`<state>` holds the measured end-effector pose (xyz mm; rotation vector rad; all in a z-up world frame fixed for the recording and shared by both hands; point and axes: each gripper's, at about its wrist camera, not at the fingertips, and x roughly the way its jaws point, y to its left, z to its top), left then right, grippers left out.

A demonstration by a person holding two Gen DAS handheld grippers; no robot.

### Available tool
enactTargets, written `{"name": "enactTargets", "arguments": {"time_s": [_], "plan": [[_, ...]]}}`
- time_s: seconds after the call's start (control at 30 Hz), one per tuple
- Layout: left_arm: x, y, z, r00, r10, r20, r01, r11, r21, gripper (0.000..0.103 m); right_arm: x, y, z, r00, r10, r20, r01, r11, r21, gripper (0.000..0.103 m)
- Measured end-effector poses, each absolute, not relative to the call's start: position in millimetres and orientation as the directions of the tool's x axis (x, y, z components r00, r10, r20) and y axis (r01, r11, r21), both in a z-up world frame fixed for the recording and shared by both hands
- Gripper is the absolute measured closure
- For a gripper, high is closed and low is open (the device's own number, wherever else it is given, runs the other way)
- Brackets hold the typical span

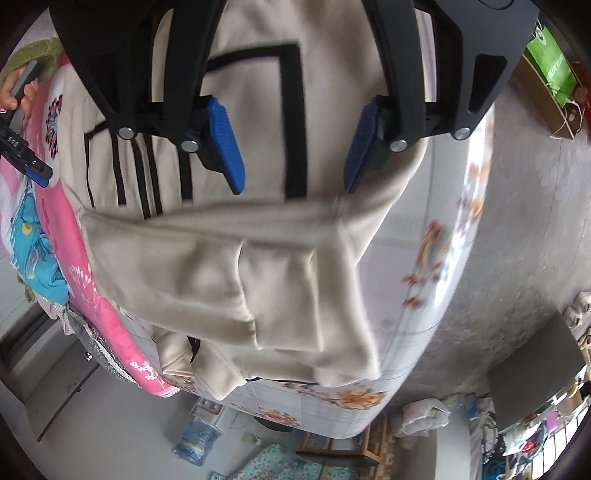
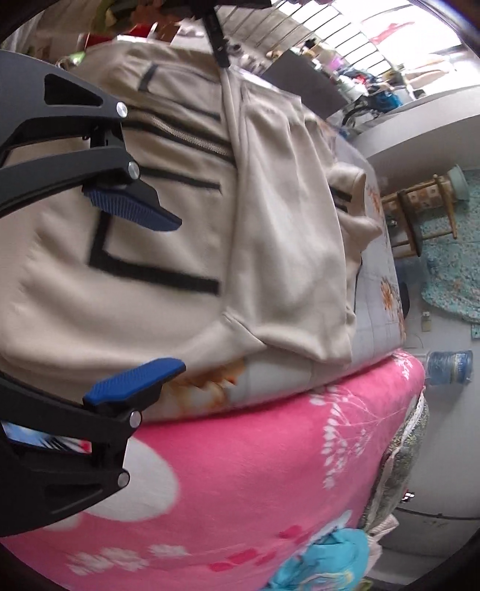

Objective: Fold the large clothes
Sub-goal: 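Grasp the jacket hem with the left gripper and lift it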

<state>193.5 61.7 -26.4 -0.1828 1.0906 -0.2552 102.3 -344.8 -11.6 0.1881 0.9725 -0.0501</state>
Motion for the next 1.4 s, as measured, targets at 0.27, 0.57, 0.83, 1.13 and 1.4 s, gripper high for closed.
{"name": "enactTargets", "arguments": {"time_s": [0.27,0.57,0.83,1.13,1.4], "plan": [[136.4,83.6,-24.0,0.469,-0.295,-0.832,0.094,0.954,-0.285,0.045,89.7,-287.8,-40.5,0.522,0.148,-0.840,0.077,0.973,0.218,0.023],[68.3,102.2,-36.7,0.473,-0.190,-0.860,0.104,0.982,-0.160,0.035,66.4,-231.2,-74.7,0.469,0.091,-0.879,0.028,0.993,0.118,0.018],[9.0,128.4,-52.0,0.482,-0.275,-0.832,0.073,0.959,-0.275,0.035,58.0,-230.9,-80.3,0.488,0.090,-0.868,0.031,0.992,0.120,0.012],[-27.8,137.2,-85.9,0.461,-0.399,-0.793,0.042,0.902,-0.429,0.046,58.9,-228.1,-82.9,0.491,0.087,-0.867,0.007,0.995,0.104,0.008],[-6.6,142.6,-102.9,0.463,-0.528,-0.712,0.012,0.807,-0.591,0.063,60.2,-228.6,-83.6,0.487,0.091,-0.869,0.006,0.994,0.107,0.008]]}}
